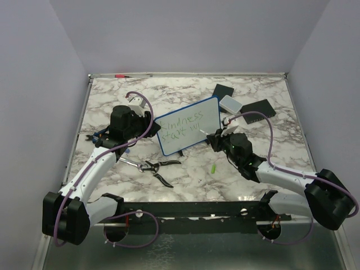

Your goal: Write a sentence on the whiteboard

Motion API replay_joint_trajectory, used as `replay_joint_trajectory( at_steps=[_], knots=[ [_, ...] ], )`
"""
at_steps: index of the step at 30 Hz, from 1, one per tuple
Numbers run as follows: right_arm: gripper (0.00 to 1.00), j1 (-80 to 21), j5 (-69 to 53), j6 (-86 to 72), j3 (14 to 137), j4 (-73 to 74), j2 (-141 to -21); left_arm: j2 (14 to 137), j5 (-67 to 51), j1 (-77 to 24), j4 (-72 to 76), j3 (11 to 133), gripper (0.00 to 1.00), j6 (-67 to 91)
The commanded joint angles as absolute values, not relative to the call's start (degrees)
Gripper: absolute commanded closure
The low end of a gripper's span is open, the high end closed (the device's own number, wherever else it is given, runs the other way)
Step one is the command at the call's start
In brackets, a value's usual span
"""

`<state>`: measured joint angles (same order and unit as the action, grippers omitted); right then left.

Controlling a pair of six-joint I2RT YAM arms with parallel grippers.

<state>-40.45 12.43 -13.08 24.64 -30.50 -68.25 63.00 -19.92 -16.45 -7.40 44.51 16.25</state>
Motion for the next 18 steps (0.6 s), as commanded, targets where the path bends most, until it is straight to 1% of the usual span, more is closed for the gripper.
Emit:
replay_joint_trajectory(
  at_steps=[1, 12, 18],
  knots=[
    [0.99, -40.5, 13.9, -14.3, 23.6, -29.0, -69.1, 62.3, -20.8, -15.9, -6.8, 44.1, 0.62, 15.8],
    [0.99, -40.5, 12.4, -12.5, 24.9, -28.7, -62.6, 62.1, -20.6, -15.9, -6.8, 44.1, 0.62, 15.8],
    [0.99, -40.5, 12.5, -10.6, 26.8, -30.6, -63.5, 62.1, -20.7, -15.9, -6.9, 44.1, 0.62, 15.8]
  ],
)
